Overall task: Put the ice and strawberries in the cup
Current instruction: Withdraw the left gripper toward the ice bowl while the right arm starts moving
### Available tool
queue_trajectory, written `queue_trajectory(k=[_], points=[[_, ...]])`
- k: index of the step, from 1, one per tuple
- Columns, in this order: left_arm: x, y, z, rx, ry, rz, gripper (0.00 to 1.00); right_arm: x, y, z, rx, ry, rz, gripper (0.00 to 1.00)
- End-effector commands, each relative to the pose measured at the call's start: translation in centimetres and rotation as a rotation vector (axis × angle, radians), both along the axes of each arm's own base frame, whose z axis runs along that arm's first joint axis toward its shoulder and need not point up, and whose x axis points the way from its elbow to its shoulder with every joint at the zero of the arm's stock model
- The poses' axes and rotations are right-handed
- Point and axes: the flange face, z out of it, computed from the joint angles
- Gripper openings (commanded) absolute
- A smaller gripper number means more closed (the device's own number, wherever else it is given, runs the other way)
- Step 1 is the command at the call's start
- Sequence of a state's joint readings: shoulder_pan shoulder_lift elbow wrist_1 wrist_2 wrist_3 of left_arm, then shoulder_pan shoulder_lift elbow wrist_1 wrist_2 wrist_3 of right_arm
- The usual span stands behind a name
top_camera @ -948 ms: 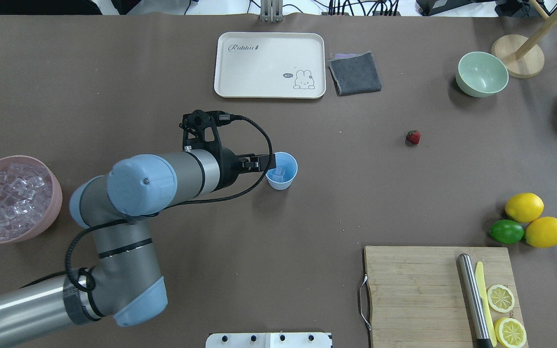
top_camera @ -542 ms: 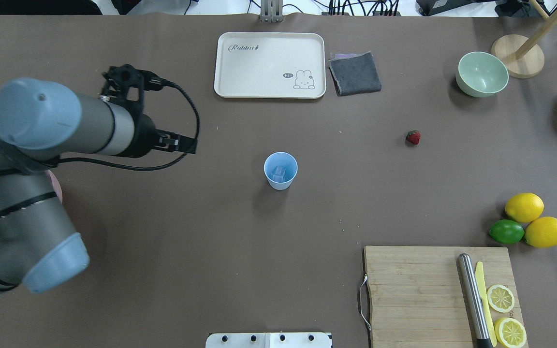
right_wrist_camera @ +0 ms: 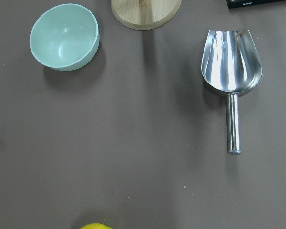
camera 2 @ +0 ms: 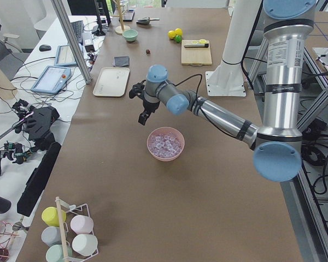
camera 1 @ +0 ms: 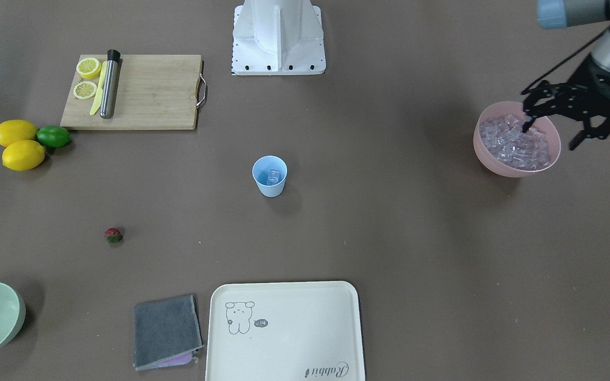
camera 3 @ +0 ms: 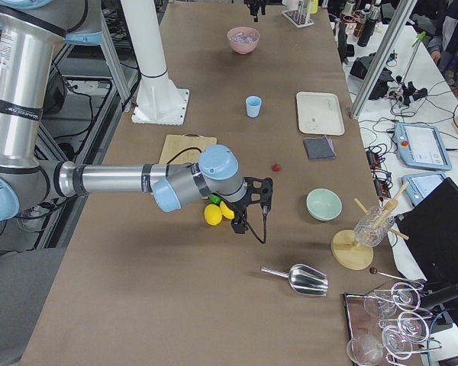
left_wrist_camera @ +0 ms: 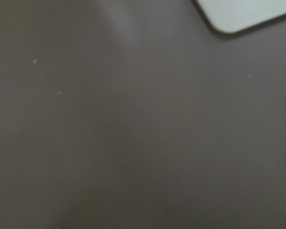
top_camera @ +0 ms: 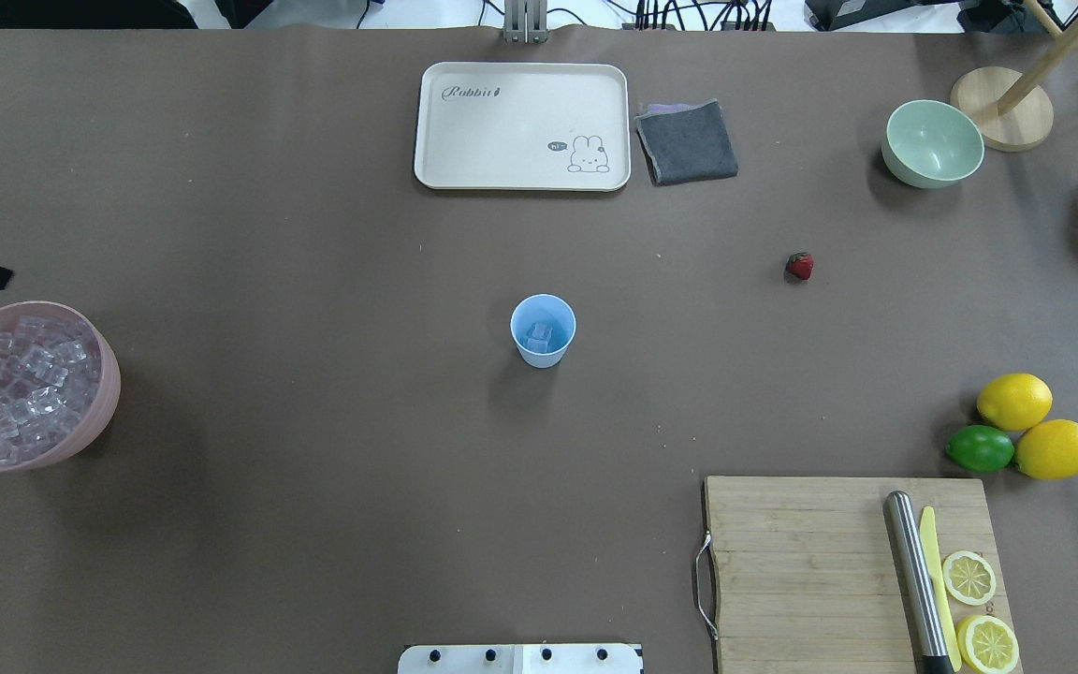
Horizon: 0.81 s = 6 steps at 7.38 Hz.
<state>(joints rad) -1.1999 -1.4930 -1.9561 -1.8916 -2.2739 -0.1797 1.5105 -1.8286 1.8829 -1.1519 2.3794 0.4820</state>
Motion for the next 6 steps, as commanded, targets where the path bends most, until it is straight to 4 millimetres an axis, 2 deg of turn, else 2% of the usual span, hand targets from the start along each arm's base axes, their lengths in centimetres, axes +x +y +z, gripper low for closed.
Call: queue_trajectory(k=[1,2,3,4,5,6], points=[[-9.1,1.0,11.0,-0.058,0.111,0.064,1.00,-1.3,-1.9,-1.8,0.007,-0.012,0.002,1.00],[-10.5,1.3,13.5,-0.076,0.099,0.044,1.00,-3.3,-3.7,-3.5,0.012,-0.018,-0.007,1.00],[-12.8,3.7,17.0,-0.065,0.050,0.044,1.00,-6.6,-5.8,-5.2,0.020,0.005,-0.018,1.00],[-13.3,3.7,17.4,-0.061,0.045,0.045,1.00,-11.3,-8.0,-7.2,0.016,0.020,-0.023,1.00],[-13.4,4.6,18.4,-0.082,0.042,0.045,1.00,-16.7,-10.4,-9.8,-0.012,0.045,-0.023,1.00],[-13.4,4.8,18.3,-0.081,0.042,0.045,1.00,-22.8,-11.2,-12.6,-0.035,0.059,-0.014,1.00]])
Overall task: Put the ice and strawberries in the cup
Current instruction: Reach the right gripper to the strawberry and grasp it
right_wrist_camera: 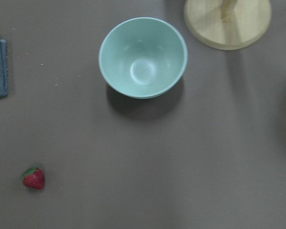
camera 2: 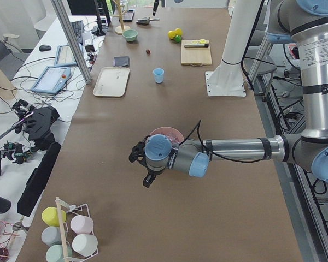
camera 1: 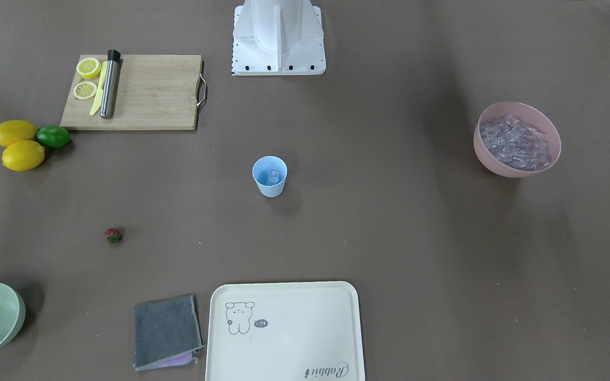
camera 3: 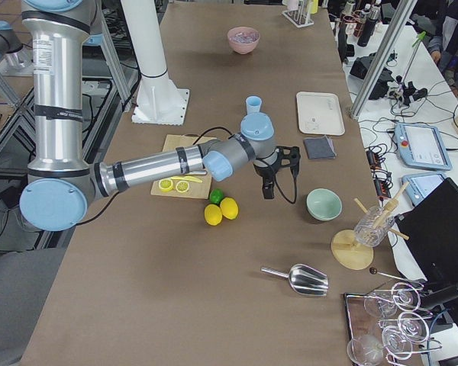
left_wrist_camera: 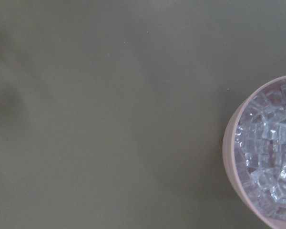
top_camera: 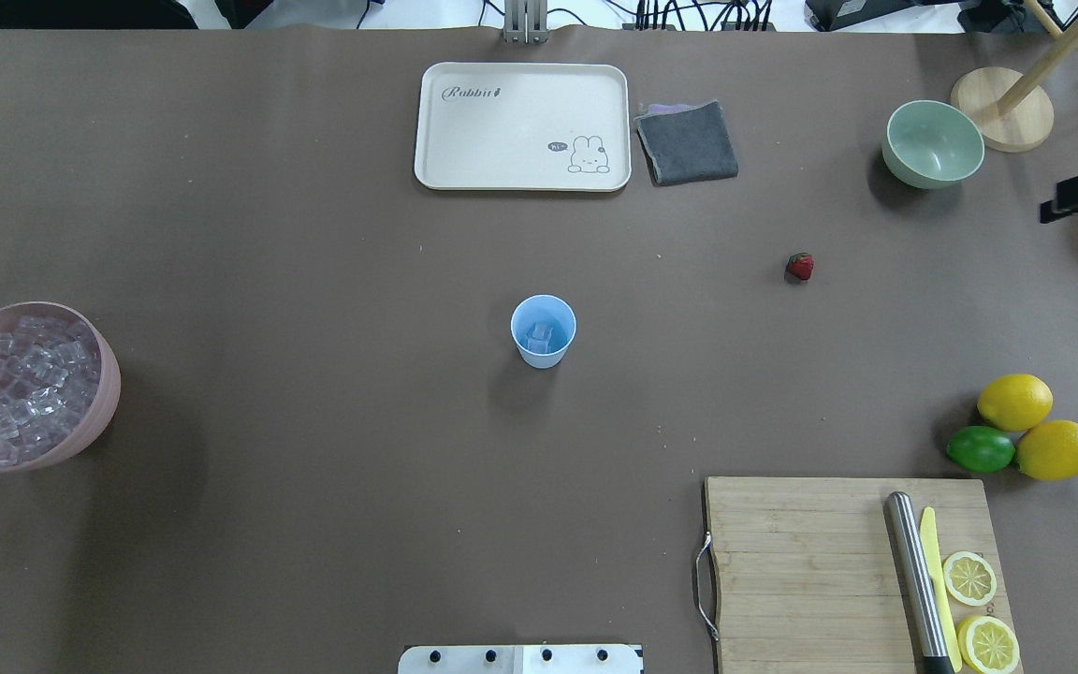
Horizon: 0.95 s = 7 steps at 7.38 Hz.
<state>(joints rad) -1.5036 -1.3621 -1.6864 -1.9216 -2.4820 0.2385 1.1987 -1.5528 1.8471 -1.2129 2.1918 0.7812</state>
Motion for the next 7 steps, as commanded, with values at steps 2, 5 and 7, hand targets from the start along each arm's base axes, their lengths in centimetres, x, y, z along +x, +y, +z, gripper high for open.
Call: queue_trajectory(k=[2,5,7], points=[[-0.2,0.5,0.6,-0.005,-0.005,0.000,1.00,-17.5,-2.3,-6.0,-0.033,0.057,0.019,1.00],[-0.2,0.5,0.5,-0.002,-0.003,-0.001,1.00,-23.7,-3.6,-3.5,-0.043,0.127,-0.023,1.00],[-0.2,0.3,0.4,-0.003,-0.002,-0.003,1.00,-25.9,-3.9,-2.9,-0.044,0.155,-0.028,0.98]])
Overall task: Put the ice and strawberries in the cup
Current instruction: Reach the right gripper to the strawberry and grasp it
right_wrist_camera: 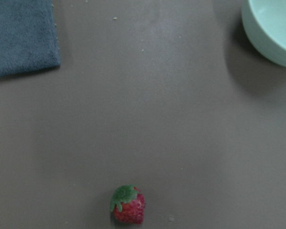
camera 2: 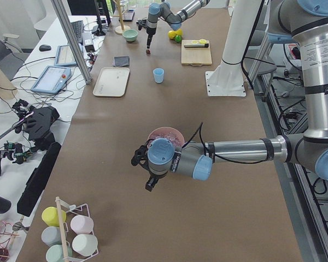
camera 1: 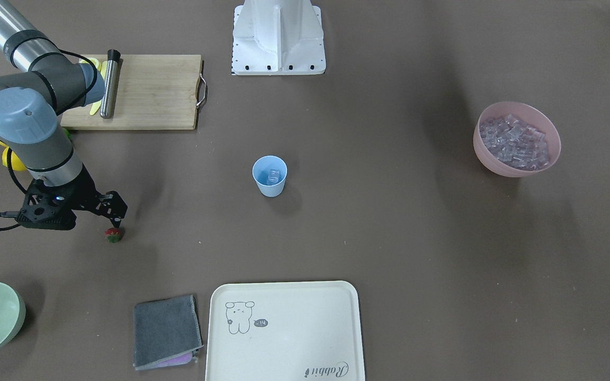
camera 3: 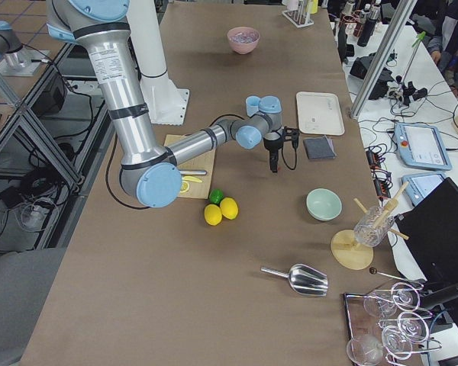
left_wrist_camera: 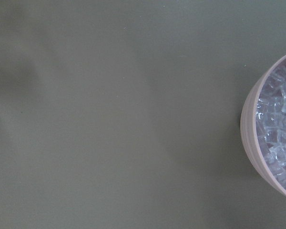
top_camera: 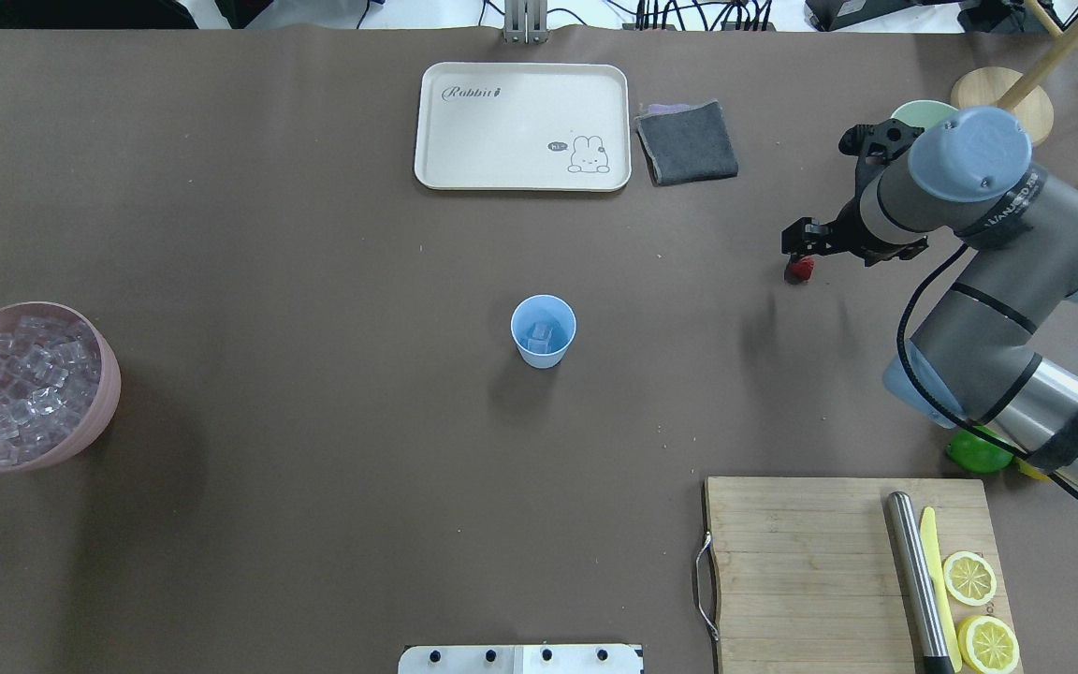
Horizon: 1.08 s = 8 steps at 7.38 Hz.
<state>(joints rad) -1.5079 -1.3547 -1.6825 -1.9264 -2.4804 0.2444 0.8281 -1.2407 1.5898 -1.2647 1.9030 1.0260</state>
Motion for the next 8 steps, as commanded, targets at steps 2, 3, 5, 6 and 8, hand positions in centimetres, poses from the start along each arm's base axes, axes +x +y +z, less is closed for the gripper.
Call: queue_trajectory(k=[2,3,5,6,8], points=[[0.0,-0.2,0.0,-0.001,-0.002,-0.003,1.00,-2.2,0.0,1.4,-0.012,0.035,-0.013,0.95],[0.1,-0.3,-0.1,0.002,-0.002,-0.001,1.00,-2.2,0.0,1.5,-0.013,0.037,-0.013,0.92],[0.0,-0.2,0.0,0.001,-0.002,-0.003,1.00,-2.8,-0.1,1.7,-0.010,0.047,-0.016,0.80],[0.1,-0.2,0.0,-0.001,-0.002,-0.001,1.00,-3.2,-0.6,1.3,-0.007,0.046,-0.015,0.79],[0.1,-0.2,0.0,-0.001,-0.002,-0.001,1.00,-3.4,-0.7,0.9,-0.005,0.042,-0.013,0.74]])
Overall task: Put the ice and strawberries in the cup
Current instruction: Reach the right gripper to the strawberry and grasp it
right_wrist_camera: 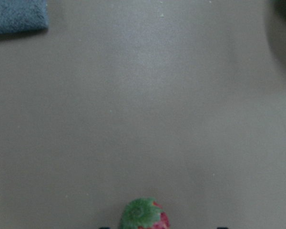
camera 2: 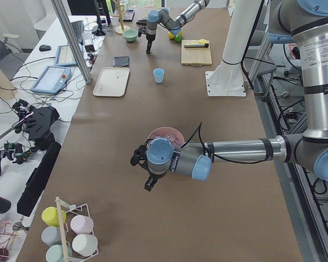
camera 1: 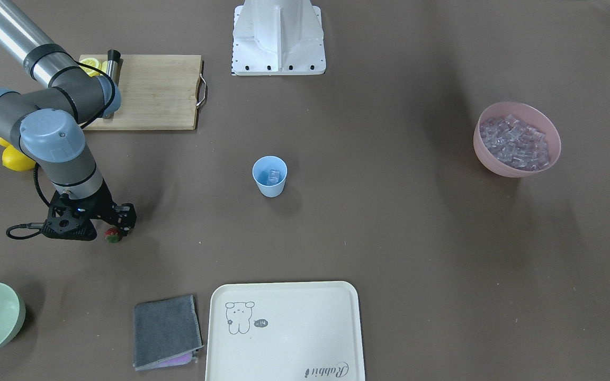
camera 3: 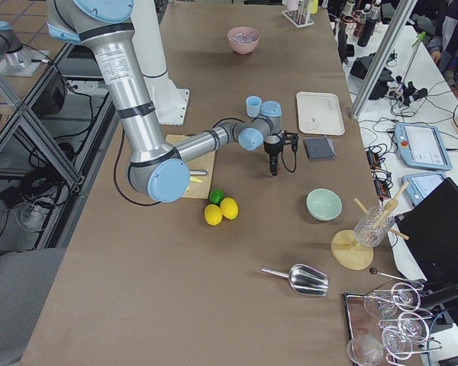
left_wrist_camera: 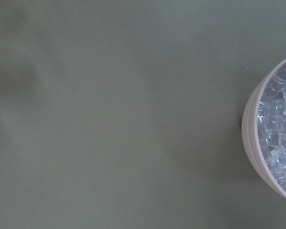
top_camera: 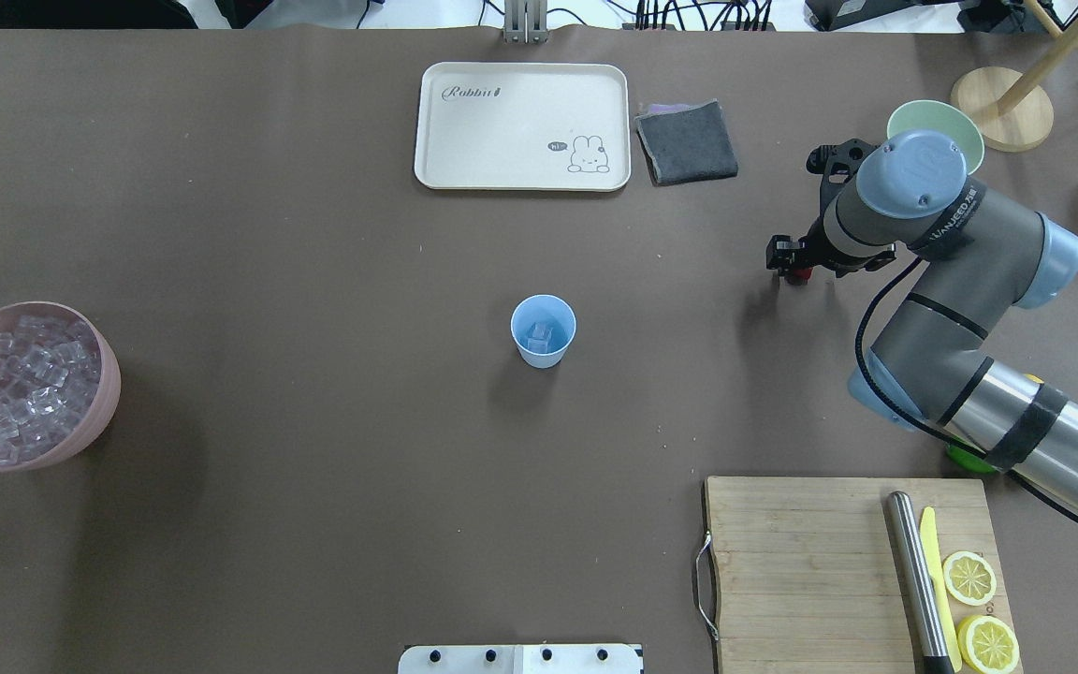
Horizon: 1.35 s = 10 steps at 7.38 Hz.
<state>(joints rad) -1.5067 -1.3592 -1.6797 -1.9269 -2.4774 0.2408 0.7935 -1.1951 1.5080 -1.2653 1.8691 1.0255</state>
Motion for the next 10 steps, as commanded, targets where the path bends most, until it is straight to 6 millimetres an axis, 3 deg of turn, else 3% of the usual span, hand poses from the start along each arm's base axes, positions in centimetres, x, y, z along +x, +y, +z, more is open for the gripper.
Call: queue_trajectory(k=[1,2,3,4,5,7,10], points=[[0.0,0.0,0.0,0.000,0.000,0.000,1.00,-0.3,-0.2,-0.5,0.002,-0.004,0.003,0.74],[0.0,-0.1,-0.1,0.000,0.000,-0.001,1.00,-0.4,-0.2,-0.5,0.001,-0.005,0.003,0.65],[0.0,-0.1,-0.1,0.000,0.000,-0.001,1.00,-0.5,-0.2,-0.6,0.002,-0.006,0.001,0.38],[0.0,-0.1,-0.1,0.000,0.000,-0.001,1.00,-0.8,0.1,-0.7,0.004,-0.007,-0.005,0.00],[0.0,-0.1,0.0,0.000,0.000,0.000,1.00,-0.8,-0.1,-1.0,0.005,-0.011,-0.001,0.00],[0.0,0.1,0.1,-0.002,0.000,0.000,1.00,0.0,-1.9,-4.9,0.039,-0.060,0.023,0.00],[0.1,0.1,0.4,-0.008,-0.001,0.003,1.00,1.0,-1.3,-14.3,0.166,-0.178,0.026,0.00]])
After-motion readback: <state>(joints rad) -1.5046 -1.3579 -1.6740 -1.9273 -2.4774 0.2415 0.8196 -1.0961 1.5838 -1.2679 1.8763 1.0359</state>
